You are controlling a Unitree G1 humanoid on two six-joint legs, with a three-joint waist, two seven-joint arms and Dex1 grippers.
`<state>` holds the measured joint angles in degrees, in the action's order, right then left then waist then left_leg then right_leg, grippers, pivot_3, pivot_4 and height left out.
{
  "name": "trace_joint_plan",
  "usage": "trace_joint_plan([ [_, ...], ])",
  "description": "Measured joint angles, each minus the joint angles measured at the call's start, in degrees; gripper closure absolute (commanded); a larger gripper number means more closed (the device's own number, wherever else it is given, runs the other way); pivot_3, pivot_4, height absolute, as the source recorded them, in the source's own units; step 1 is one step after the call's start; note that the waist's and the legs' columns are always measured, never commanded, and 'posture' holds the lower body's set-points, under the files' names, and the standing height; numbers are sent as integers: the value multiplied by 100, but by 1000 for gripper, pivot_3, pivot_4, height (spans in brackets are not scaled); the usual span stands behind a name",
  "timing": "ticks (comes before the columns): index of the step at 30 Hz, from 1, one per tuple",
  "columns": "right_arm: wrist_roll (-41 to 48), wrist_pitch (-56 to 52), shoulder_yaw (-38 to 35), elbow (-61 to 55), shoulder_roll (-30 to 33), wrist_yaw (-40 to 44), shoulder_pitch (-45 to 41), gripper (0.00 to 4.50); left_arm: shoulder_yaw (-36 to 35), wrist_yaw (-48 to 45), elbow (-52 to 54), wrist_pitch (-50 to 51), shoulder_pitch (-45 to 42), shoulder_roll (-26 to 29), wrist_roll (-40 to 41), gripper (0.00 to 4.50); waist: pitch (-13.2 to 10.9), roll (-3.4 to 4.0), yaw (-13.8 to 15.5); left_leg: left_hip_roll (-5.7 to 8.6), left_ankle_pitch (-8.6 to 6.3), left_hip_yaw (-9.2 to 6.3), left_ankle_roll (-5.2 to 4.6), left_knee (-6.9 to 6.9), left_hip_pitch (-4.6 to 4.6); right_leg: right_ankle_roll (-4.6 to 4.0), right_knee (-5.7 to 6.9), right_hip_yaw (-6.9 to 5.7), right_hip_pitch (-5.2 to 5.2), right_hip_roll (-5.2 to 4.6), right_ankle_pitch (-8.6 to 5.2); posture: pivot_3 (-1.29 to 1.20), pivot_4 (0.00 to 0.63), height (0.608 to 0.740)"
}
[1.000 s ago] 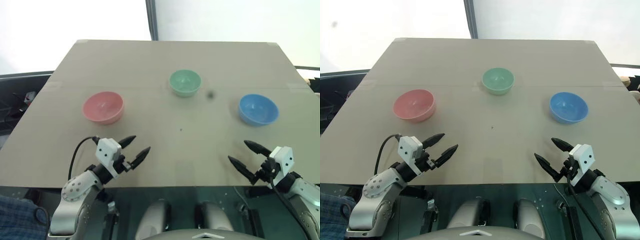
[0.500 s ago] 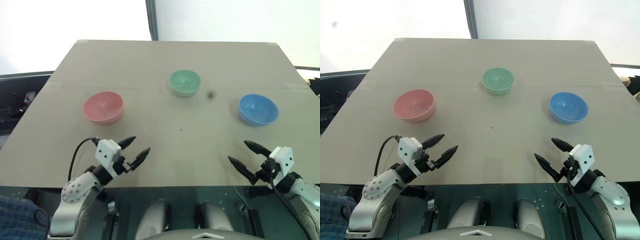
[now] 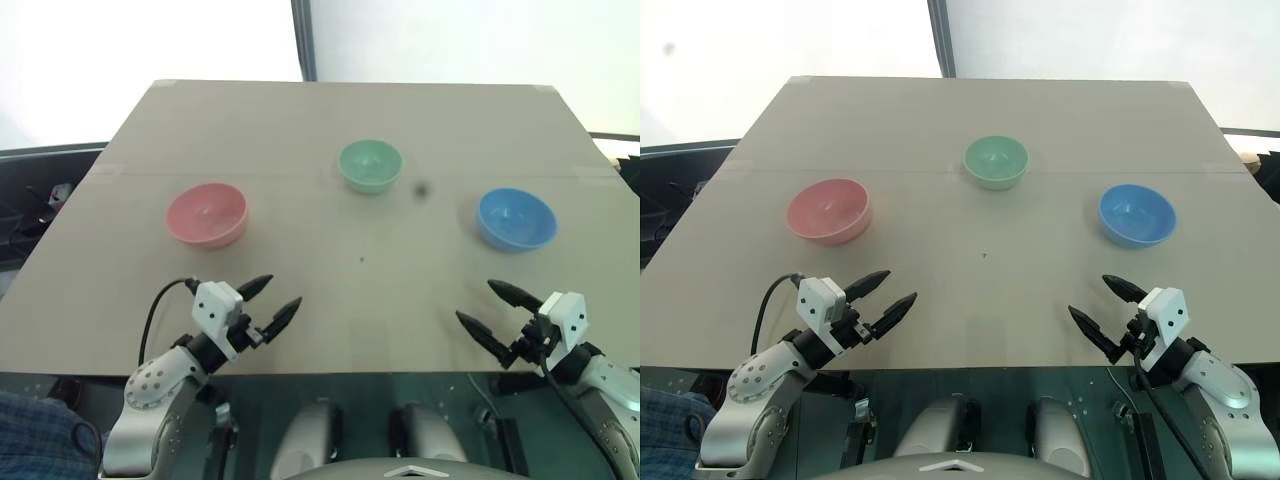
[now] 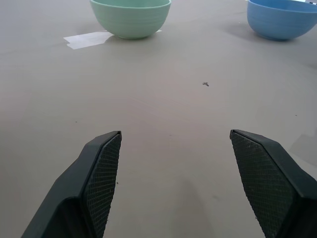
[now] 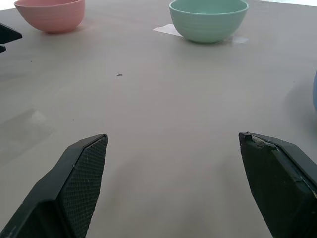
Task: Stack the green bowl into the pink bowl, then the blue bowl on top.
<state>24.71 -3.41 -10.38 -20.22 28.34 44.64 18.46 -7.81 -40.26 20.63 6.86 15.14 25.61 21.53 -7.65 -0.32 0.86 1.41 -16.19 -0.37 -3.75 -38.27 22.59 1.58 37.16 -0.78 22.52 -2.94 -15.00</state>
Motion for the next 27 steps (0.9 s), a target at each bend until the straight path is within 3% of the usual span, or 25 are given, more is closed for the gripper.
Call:
trace_joint_plan([
  [11,543,-326,54,-602,127,11,-775,61,282,352,-243,391,-568,255,-624,793,2,-1,6,1,0,-1,0,-4,-3,2,7,-1,-2,2,1,0,150,740],
  [14,708,-530,68,-888,249,10,-932,61,560,599,-421,420,-856,579,-1368,793,2,0,2,1,0,0,0,-4,-3,2,9,-1,-3,2,1,0,150,740],
  [27,996,-1021,280,-1346,543,167,-1207,61,855,1303,-70,1789,-2518,909,-2641,793,4,-5,3,2,2,-1,2,-5,1,4,11,-1,-4,2,2,0,150,740],
])
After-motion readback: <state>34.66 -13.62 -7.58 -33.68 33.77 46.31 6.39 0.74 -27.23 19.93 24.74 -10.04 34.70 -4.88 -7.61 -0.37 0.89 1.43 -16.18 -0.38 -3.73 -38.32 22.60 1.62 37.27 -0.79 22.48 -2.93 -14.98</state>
